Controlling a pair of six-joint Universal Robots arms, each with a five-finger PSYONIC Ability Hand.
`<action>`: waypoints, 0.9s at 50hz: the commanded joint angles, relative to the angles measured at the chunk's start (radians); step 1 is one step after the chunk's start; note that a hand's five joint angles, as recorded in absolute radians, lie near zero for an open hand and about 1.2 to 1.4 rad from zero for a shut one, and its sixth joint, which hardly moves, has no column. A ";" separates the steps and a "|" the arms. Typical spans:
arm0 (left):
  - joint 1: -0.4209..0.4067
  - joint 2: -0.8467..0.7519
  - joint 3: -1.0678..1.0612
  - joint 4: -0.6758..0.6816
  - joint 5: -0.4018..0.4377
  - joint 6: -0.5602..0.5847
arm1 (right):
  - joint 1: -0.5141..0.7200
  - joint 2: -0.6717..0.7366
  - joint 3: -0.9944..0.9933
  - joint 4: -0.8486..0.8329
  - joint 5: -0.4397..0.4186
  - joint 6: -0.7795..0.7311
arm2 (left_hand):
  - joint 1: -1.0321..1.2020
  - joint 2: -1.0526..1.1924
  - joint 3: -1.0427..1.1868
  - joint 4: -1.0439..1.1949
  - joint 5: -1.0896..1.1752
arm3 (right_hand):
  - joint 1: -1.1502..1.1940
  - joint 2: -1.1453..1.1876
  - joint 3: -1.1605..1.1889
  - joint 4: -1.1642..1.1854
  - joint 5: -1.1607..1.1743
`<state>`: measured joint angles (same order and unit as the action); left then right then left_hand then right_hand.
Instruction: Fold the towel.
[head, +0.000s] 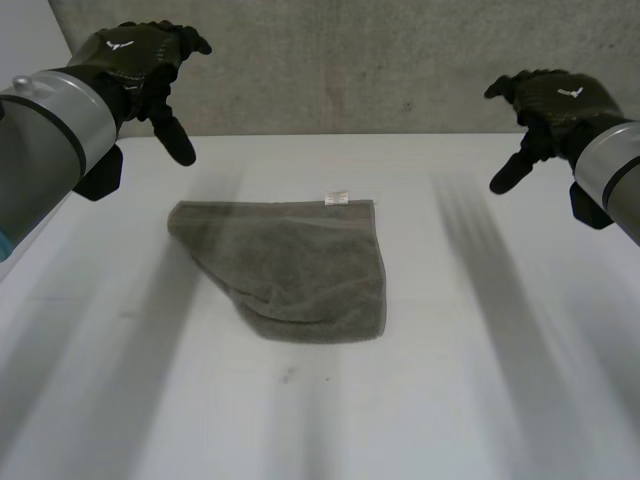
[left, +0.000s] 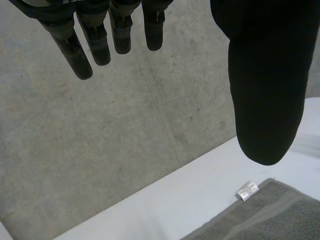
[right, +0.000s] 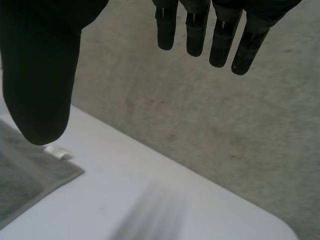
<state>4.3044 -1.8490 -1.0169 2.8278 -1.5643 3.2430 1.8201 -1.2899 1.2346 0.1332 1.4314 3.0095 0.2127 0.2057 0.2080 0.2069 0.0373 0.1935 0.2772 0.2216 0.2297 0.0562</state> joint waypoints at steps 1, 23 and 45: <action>0.014 0.033 -0.060 0.002 -0.006 -0.002 | 0.011 -0.011 -0.026 0.002 0.096 -0.003 | -0.002 0.005 0.003 0.004 -0.001 | -0.019 -0.103 -0.047 -0.055 -0.056; 0.017 0.062 -0.118 0.027 -0.016 -0.003 | 0.019 0.004 -0.030 0.002 0.044 -0.014 | -0.029 -0.022 -0.024 -0.023 -0.028 | -0.019 -0.103 -0.047 -0.055 -0.056; 0.051 0.082 -0.276 0.117 -0.016 -0.002 | 0.327 0.604 -0.211 -0.007 -0.177 -0.109 | -0.029 -0.022 -0.024 -0.023 -0.028 | 0.282 0.198 0.254 0.246 0.245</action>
<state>4.3363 -1.7760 -1.2370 2.9086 -1.5805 3.2399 2.1230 -0.8108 1.0752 0.1592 1.2387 2.9174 0.1806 0.1742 0.1750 0.1743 0.0276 0.2018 0.2836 0.2271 0.2350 0.0576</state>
